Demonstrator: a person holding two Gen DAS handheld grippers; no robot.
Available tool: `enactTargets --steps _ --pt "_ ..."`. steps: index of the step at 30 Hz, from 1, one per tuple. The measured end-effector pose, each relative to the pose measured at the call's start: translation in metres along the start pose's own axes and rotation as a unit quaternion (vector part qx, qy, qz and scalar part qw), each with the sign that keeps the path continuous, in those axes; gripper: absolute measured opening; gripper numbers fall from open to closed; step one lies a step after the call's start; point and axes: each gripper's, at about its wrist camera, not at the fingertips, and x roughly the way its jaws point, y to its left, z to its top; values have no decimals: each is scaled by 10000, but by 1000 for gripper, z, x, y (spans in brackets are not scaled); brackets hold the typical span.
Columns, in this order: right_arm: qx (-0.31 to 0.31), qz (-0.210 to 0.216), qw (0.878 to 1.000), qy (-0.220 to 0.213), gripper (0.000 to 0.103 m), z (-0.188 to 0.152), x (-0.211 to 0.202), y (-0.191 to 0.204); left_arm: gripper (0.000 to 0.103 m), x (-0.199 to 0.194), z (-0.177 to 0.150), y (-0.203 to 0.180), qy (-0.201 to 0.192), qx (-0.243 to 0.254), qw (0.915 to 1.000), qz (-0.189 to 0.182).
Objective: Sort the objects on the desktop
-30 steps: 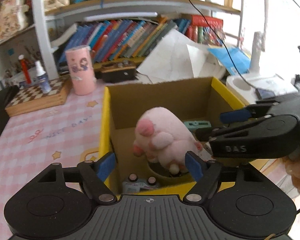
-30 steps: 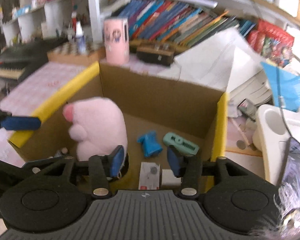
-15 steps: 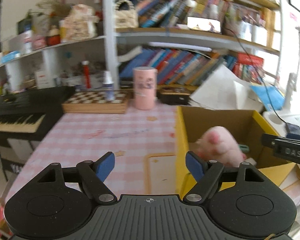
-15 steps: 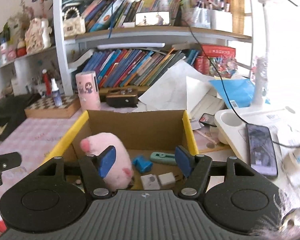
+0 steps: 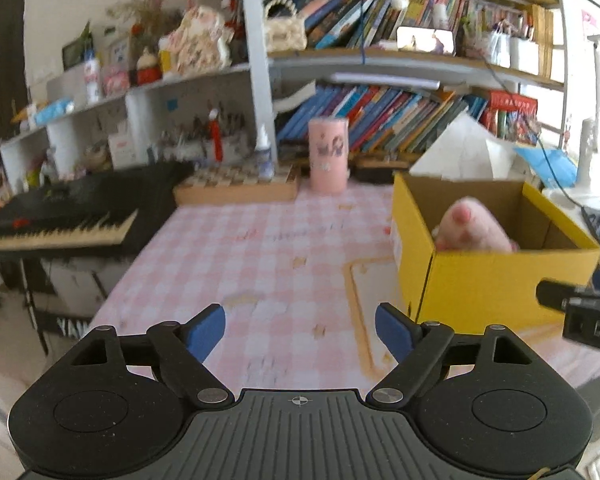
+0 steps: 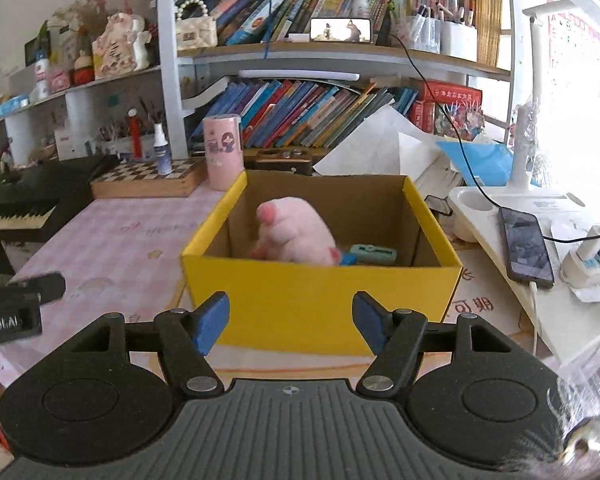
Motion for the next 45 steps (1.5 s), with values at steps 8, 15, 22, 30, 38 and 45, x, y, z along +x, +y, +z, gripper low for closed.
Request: enactTargets --steps 8,15,22,30,38,45 --pt "-42 -29 9997 226 72 -29 -27 32 85 -15 -28 25 426 -174 9989 -66" --pt "133 -92 9987 485 85 -45 -39 44 86 -27 -42 36 608 -124 9980 -105" --pt "89 -179 9978 639 90 -57 -53 58 86 -35 -52 39 703 54 9973 -185" --pt "113 -230 9973 682 100 -64 -63 63 86 -43 -57 44 711 -8 9972 -232" --pt "97 -201 9967 775 103 -68 -65 68 86 -47 -59 47 730 -44 9970 -246" --pt "35 -142 9964 830 103 -70 -66 72 86 -50 -62 48 787 -55 9966 -249"
